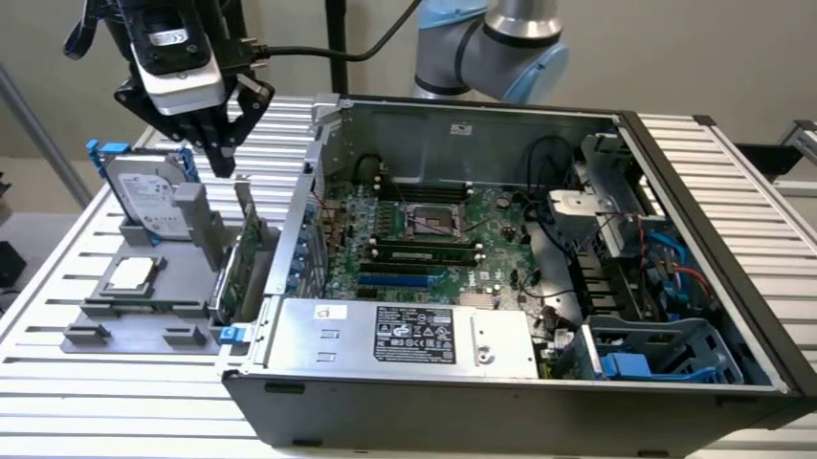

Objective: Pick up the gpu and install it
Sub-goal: 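Reach for the gpu, then pick up the gpu and move the gpu toward the slot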

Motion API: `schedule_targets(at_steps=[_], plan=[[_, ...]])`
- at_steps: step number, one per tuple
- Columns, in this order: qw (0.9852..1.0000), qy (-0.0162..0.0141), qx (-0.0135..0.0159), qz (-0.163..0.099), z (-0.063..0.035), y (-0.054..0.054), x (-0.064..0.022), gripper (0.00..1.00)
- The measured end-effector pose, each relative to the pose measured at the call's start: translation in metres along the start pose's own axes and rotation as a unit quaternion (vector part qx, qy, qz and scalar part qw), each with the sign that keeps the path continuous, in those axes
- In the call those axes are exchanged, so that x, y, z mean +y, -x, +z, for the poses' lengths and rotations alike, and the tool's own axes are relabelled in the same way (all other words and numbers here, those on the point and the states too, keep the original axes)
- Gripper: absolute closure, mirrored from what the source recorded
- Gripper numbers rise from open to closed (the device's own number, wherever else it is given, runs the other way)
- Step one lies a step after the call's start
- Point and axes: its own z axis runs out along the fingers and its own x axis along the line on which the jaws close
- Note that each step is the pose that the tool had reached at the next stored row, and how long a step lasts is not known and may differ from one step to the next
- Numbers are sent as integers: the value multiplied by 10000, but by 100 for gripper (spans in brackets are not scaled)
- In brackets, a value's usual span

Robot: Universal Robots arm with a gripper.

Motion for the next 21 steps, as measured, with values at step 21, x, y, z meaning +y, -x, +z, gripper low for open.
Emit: schedule_targets(at_steps=[21], plan=[[10000,0,0,0,10,-107,-8,82]])
